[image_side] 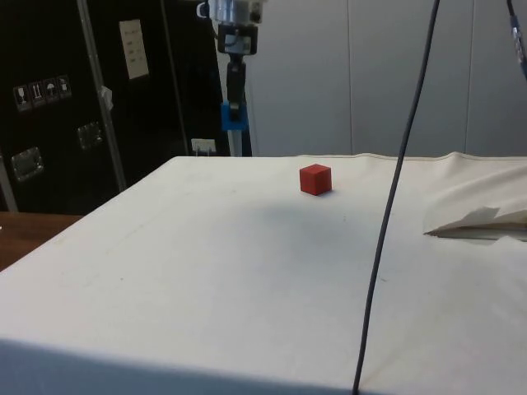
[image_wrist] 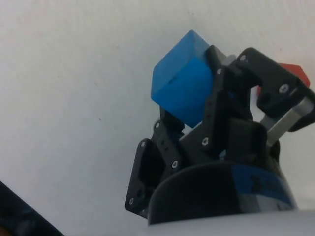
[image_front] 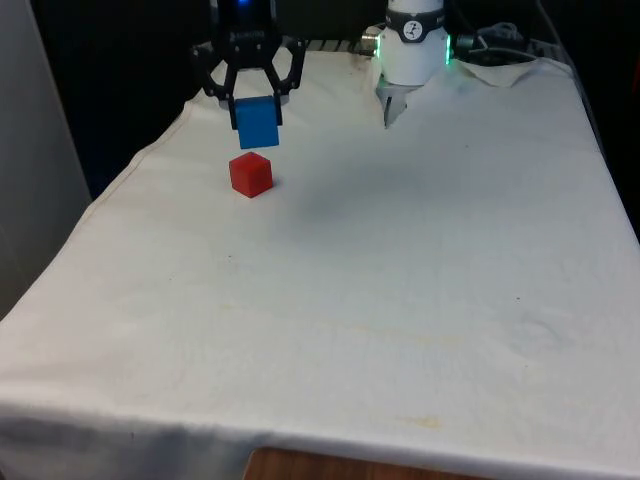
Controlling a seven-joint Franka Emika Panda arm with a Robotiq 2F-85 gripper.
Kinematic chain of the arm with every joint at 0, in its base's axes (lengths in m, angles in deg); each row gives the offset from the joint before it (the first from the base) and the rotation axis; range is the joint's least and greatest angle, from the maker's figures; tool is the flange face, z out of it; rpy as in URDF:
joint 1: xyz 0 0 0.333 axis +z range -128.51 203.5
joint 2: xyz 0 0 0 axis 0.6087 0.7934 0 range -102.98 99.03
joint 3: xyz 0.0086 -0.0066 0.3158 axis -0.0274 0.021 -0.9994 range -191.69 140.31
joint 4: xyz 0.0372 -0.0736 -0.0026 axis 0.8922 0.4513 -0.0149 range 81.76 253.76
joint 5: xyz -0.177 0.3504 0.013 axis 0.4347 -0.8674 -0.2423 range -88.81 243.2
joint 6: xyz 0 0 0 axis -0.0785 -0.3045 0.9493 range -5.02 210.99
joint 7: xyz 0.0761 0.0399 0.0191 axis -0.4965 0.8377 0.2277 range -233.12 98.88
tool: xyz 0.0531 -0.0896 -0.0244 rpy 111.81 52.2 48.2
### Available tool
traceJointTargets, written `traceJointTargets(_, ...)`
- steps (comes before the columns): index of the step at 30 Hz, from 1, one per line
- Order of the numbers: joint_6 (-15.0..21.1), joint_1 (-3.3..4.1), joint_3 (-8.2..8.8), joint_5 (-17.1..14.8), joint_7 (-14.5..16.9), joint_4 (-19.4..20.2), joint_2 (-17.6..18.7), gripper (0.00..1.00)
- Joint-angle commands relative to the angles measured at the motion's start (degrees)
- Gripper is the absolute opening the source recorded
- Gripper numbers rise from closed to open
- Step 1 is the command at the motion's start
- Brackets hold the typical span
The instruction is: Stack the two cubes.
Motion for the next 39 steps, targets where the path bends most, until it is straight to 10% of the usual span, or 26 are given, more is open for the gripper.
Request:
traceJointTargets(1, 0.46, -0.06, 0.17, 0.0, 0.63, 0.92, -0.8, 0.0)
traceJointTargets(39, 2.01, 0.0, 6.25, 0.23, 11.4, 13.01, -10.14, 0.0)
